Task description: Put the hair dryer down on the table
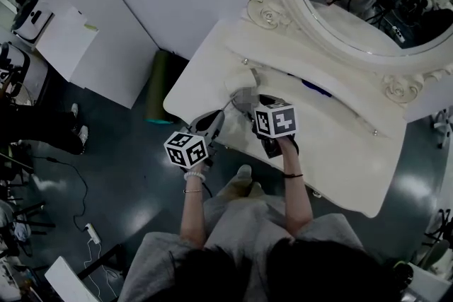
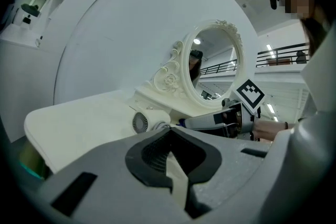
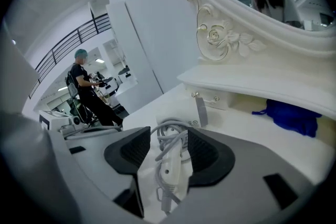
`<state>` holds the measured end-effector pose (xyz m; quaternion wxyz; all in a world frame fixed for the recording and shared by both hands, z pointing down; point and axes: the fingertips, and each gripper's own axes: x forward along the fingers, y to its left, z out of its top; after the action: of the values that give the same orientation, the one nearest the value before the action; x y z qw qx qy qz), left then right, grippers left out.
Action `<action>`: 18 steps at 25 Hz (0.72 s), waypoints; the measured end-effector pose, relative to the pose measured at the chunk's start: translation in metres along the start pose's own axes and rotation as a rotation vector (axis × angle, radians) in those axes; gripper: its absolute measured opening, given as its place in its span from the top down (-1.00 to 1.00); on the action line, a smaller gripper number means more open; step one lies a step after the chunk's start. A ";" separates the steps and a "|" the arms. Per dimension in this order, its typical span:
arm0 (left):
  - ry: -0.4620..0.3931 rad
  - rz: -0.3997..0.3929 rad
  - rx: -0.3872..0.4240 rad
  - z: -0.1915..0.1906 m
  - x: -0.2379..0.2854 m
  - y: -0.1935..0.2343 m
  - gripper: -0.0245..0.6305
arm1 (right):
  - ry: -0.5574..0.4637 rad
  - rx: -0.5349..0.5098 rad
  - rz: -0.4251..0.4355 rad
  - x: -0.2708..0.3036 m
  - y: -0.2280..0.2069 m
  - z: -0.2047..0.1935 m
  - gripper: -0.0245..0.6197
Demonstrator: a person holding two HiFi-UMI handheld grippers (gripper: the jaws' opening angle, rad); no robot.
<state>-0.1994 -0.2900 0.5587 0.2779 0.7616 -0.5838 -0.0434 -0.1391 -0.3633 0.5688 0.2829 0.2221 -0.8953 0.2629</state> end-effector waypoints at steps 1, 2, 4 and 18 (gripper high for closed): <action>-0.003 -0.008 0.007 0.002 0.000 -0.004 0.91 | -0.015 0.010 0.005 -0.004 0.001 0.003 0.24; -0.006 -0.017 0.013 0.004 0.000 -0.007 0.91 | -0.027 0.015 0.007 -0.009 0.002 0.005 0.25; -0.013 -0.034 0.026 0.008 0.001 -0.015 0.91 | -0.047 0.008 0.007 -0.017 0.003 0.010 0.34; -0.071 -0.196 0.175 0.045 -0.011 -0.088 0.91 | -0.263 -0.066 0.020 -0.091 0.027 0.037 0.92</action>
<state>-0.1448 -0.2823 0.4765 0.1838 0.8345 -0.5175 -0.0461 -0.1004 -0.3421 0.4772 0.1674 0.2362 -0.9350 0.2049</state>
